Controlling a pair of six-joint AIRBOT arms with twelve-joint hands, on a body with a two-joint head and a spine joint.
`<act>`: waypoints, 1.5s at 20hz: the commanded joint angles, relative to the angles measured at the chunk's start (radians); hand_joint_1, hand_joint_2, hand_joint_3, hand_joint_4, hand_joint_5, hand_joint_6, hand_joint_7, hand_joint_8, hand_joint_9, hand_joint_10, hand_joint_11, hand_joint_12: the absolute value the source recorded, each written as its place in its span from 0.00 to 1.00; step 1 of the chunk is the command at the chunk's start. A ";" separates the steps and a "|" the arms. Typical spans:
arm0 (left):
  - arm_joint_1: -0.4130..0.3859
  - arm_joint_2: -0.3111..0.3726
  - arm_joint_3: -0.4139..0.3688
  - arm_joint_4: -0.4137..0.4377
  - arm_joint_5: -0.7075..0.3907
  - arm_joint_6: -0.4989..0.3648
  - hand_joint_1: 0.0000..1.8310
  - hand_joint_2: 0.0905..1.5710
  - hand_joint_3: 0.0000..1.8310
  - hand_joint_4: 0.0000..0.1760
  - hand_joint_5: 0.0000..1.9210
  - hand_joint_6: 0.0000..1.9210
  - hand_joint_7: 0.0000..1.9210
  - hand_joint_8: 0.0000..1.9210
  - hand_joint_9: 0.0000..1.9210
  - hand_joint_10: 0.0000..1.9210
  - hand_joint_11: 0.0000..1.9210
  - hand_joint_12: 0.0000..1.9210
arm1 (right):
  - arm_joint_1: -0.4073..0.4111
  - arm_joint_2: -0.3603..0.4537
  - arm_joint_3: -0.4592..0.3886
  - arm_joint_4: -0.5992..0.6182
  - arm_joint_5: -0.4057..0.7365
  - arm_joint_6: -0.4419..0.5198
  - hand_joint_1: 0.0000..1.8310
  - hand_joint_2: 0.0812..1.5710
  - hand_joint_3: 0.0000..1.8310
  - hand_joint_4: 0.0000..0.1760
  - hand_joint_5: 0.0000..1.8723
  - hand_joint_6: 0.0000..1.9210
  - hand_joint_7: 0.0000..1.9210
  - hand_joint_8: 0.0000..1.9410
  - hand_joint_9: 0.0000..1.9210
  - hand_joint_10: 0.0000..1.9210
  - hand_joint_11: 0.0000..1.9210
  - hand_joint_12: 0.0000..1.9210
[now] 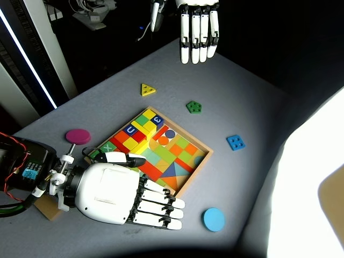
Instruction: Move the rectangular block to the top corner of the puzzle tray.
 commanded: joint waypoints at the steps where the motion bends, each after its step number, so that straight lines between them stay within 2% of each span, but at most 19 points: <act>1: -0.014 -0.003 0.002 0.010 0.087 -0.002 0.00 0.80 0.00 0.22 0.11 0.00 0.16 0.00 0.18 0.00 0.00 0.47 | 0.013 0.007 -0.002 -0.014 0.079 0.002 0.00 0.70 0.00 0.00 0.25 0.37 0.02 0.00 0.00 0.00 0.00 0.00; 4: -0.014 -0.003 0.001 0.010 0.087 -0.002 0.00 0.81 0.00 0.20 0.10 0.00 0.15 0.00 0.17 0.00 0.00 0.45 | 0.011 0.007 -0.010 -0.032 0.092 0.002 0.00 0.70 0.00 0.00 0.25 0.36 0.02 0.00 0.00 0.00 0.00 0.00; 8: -0.014 -0.003 0.002 0.010 0.087 -0.002 0.00 0.80 0.00 0.24 0.09 0.00 0.15 0.00 0.17 0.00 0.00 0.43 | 0.011 0.007 -0.020 -0.040 0.095 0.002 0.00 0.71 0.00 0.00 0.25 0.36 0.05 0.01 0.00 0.00 0.00 0.00; 10: -0.014 -0.003 0.002 0.010 0.087 -0.002 0.00 0.81 0.00 0.23 0.10 0.00 0.15 0.00 0.17 0.00 0.00 0.44 | 0.005 0.008 -0.031 -0.064 0.114 0.002 0.00 0.70 0.00 0.00 0.23 0.36 0.04 0.00 0.00 0.00 0.00 0.00; 13: -0.014 -0.003 0.002 0.010 0.087 -0.002 0.03 0.80 0.00 0.28 0.12 0.01 0.16 0.00 0.18 0.00 0.00 0.45 | 0.007 0.008 -0.034 -0.067 0.124 0.002 0.00 0.70 0.00 0.00 0.21 0.35 0.01 0.00 0.00 0.00 0.00 0.00; 15: -0.014 -0.003 0.001 0.010 0.087 -0.002 0.03 0.80 0.00 0.21 0.12 0.00 0.16 0.00 0.18 0.00 0.00 0.46 | 0.005 0.010 -0.033 -0.067 0.125 0.002 0.00 0.70 0.00 0.00 0.22 0.36 0.00 0.00 0.00 0.00 0.00 0.00; 18: -0.014 -0.003 0.002 0.010 0.087 -0.002 0.02 0.80 0.00 0.24 0.11 0.00 0.15 0.00 0.17 0.00 0.00 0.45 | 0.003 0.012 -0.031 -0.067 0.125 0.002 0.00 0.70 0.00 0.00 0.20 0.39 0.00 0.00 0.00 0.00 0.00 0.00; 20: -0.014 -0.003 0.002 0.010 0.087 -0.002 0.00 0.81 0.00 0.21 0.10 0.00 0.14 0.00 0.17 0.00 0.00 0.45 | 0.003 0.012 -0.031 -0.067 0.124 0.002 0.00 0.70 0.00 0.00 0.21 0.39 0.00 0.00 0.00 0.00 0.00 0.00; 22: -0.014 -0.003 0.002 0.010 0.087 -0.002 0.03 0.80 0.00 0.26 0.10 0.00 0.15 0.00 0.18 0.00 0.00 0.44 | 0.005 0.012 -0.031 -0.067 0.123 0.002 0.00 0.70 0.00 0.00 0.23 0.39 0.04 0.01 0.00 0.00 0.00 0.00; 24: -0.014 -0.003 0.002 0.010 0.087 -0.002 0.03 0.80 0.00 0.26 0.11 0.00 0.15 0.00 0.18 0.00 0.00 0.45 | 0.003 0.012 -0.032 -0.067 0.115 0.002 0.00 0.71 0.00 0.00 0.24 0.40 0.04 0.01 0.00 0.00 0.00 0.00; 25: -0.014 -0.003 0.003 0.010 0.087 -0.002 0.04 0.79 0.00 0.30 0.12 0.00 0.16 0.00 0.18 0.00 0.00 0.46 | -0.001 0.012 -0.032 -0.067 0.112 0.002 0.00 0.71 0.00 0.00 0.24 0.40 0.04 0.01 0.00 0.00 0.00 0.00; 30: -0.014 -0.003 0.003 0.010 0.087 -0.002 0.00 0.80 0.00 0.27 0.11 0.00 0.15 0.00 0.17 0.00 0.00 0.45 | -0.021 0.012 -0.031 -0.067 0.107 -0.003 0.00 0.70 0.00 0.00 0.21 0.39 0.02 0.00 0.00 0.00 0.00 0.00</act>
